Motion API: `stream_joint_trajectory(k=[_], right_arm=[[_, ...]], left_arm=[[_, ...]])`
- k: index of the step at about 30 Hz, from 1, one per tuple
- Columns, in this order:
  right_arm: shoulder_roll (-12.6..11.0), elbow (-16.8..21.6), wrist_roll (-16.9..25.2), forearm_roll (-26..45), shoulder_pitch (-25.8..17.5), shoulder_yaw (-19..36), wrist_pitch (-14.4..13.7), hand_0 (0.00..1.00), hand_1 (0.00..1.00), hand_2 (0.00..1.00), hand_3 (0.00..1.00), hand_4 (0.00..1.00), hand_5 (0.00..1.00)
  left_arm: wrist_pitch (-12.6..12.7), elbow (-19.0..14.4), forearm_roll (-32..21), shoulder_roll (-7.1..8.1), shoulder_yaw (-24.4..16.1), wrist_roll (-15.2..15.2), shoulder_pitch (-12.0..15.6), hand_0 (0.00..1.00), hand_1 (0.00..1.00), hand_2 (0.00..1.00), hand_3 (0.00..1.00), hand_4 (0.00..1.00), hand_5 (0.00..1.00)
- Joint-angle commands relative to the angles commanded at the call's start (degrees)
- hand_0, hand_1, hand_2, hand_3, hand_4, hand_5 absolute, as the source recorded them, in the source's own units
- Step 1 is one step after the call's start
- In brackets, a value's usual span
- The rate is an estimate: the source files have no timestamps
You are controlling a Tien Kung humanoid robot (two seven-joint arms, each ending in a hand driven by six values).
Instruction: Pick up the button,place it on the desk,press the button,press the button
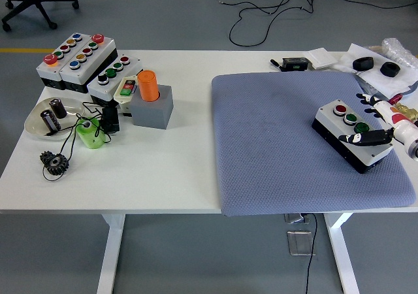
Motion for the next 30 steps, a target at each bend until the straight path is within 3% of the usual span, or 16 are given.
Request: stream_joint_trajectory(k=[15,16,21,22,27,28,30], right_arm=[[4.0,-6.2,-6.0,-7.3,5.4,-4.7,1.6,0.889,0.877,0.934,0.998,0.977,0.213],[4.2,-6.7,-6.4,-7.6,5.7,-5.0,1.5,0.821,0.769,0.780,0.930,0.951,0.138],[4.8,-7.6,-8.3,-9.6,7.0,-6.3,1.1,0.821,0.769,0.780,0.930,0.951,0.138],[5.0,-7.9,-8.8,-10.3,7.3,-6.8,1.2,0.694,0.614,0.605,0.838,0.930,0.107],[5.4,-9.8,-10.6,-13.4,9.0,-8.5,1.8,0.694,0.614,0.605,0.838,0.930,0.107],[5.4,-9.9,-10.7,-13.6,9.1,-8.6,1.8,0.570,0.476,0.476,0.737,0.932,0.126],[5.4,-10.4,-11.1,-14.2,9.4,-8.9,1.7,0.570,0.476,0.476,0.737,0.932,0.126]], left_arm=[[0.0,-0.1,0.4,0.13,-1.0,0.0,-0.5,0.605,0.552,0.512,0.472,0.279,0.992],[0.0,0.0,0.4,0.14,-1.0,0.0,-0.6,0.605,0.549,0.511,0.467,0.280,0.992],[0.1,0.0,0.4,0.17,-1.1,-0.1,-0.7,0.605,0.549,0.511,0.467,0.280,0.992],[0.1,0.0,0.4,0.19,-1.1,0.0,-0.7,0.606,0.548,0.509,0.465,0.280,0.991],[0.2,-0.1,0.6,0.31,-1.2,0.0,-0.8,0.606,0.548,0.509,0.465,0.280,0.991],[0.2,-0.1,0.6,0.32,-1.2,0.0,-0.9,0.605,0.547,0.507,0.462,0.280,0.990],[0.2,-0.1,0.6,0.34,-1.3,-0.1,-0.9,0.605,0.547,0.507,0.462,0.280,0.990]])
